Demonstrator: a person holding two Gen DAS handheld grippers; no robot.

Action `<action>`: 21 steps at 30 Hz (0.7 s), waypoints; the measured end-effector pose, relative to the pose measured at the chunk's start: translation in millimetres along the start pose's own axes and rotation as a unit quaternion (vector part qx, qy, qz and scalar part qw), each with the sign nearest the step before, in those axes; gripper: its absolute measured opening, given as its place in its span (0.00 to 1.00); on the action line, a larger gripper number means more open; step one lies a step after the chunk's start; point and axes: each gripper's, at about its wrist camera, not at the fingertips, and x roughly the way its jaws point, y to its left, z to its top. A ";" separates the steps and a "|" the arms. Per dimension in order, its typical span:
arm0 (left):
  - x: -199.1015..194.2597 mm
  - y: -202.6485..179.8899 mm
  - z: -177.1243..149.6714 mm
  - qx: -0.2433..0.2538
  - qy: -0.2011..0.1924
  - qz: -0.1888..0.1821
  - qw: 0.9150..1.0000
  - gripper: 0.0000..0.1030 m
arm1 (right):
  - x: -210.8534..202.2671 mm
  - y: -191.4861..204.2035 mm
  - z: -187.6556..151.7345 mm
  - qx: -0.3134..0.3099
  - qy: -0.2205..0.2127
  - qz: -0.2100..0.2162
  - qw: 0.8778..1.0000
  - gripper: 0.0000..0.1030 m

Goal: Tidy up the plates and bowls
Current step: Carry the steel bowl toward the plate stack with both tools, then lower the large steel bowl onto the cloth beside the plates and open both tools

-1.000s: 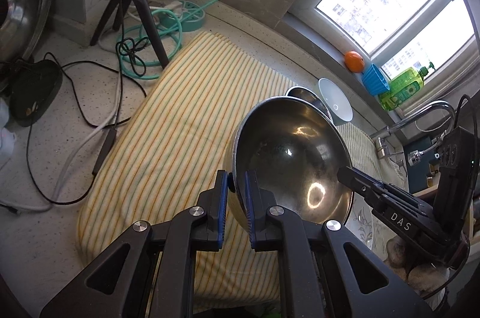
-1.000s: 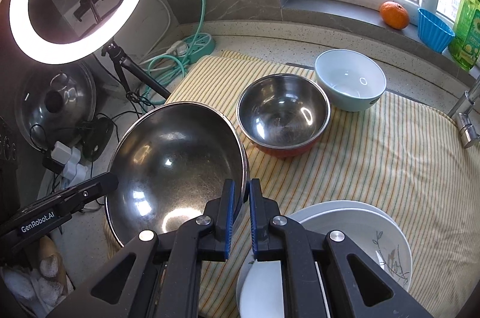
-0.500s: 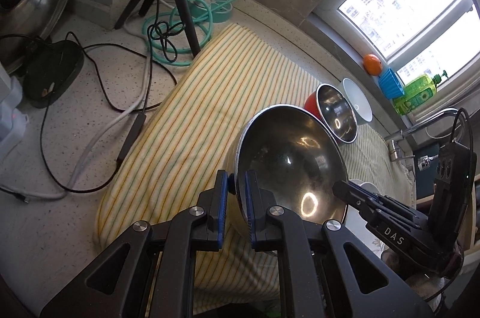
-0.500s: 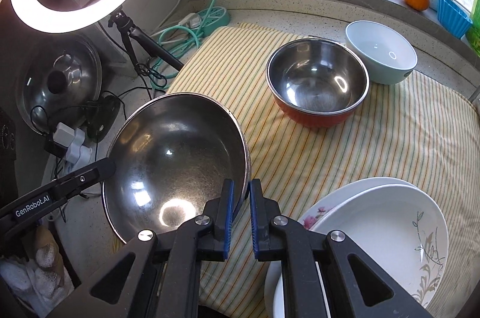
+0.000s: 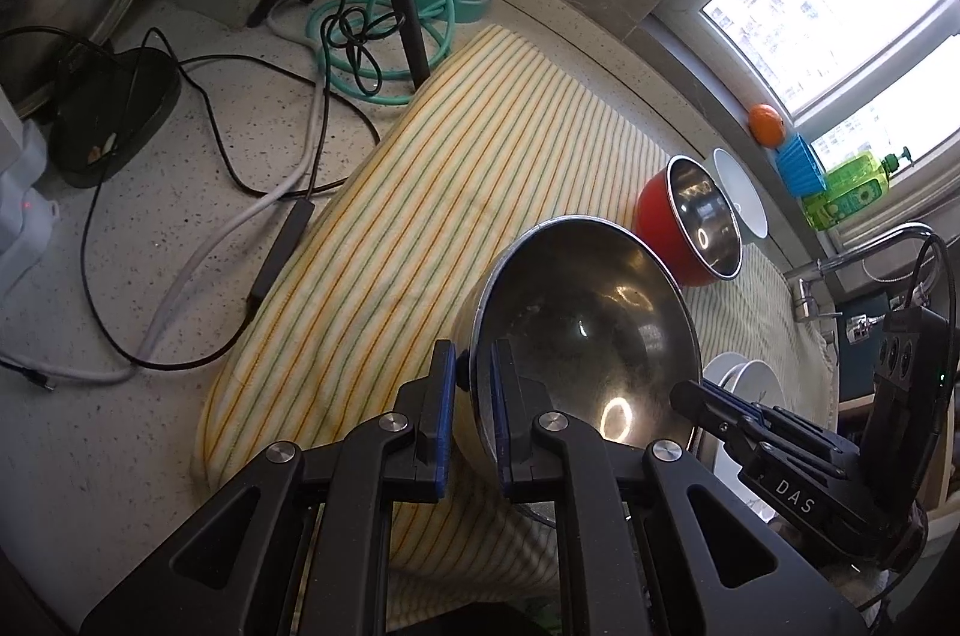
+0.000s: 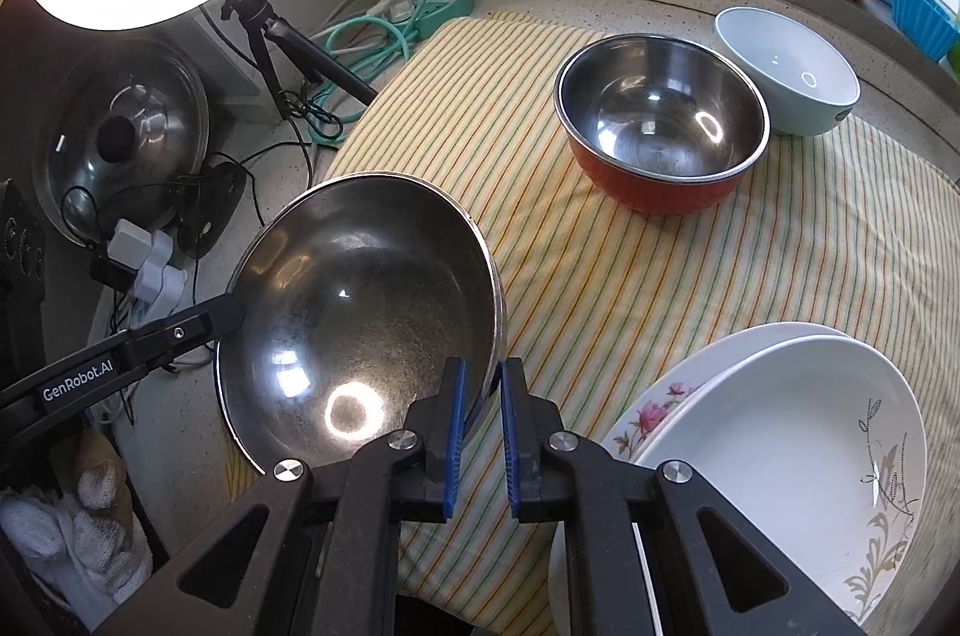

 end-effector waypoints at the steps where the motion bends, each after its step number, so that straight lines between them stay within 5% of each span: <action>1: 0.8 1.2 0.6 -0.001 0.001 0.000 1.000 0.09 | 0.5 0.5 -0.3 0.000 0.001 0.001 1.000 0.10; 21: -2.0 0.2 4.1 0.020 -0.012 0.014 1.000 0.09 | -10.5 -0.4 -2.1 -0.010 -0.012 0.013 1.000 0.15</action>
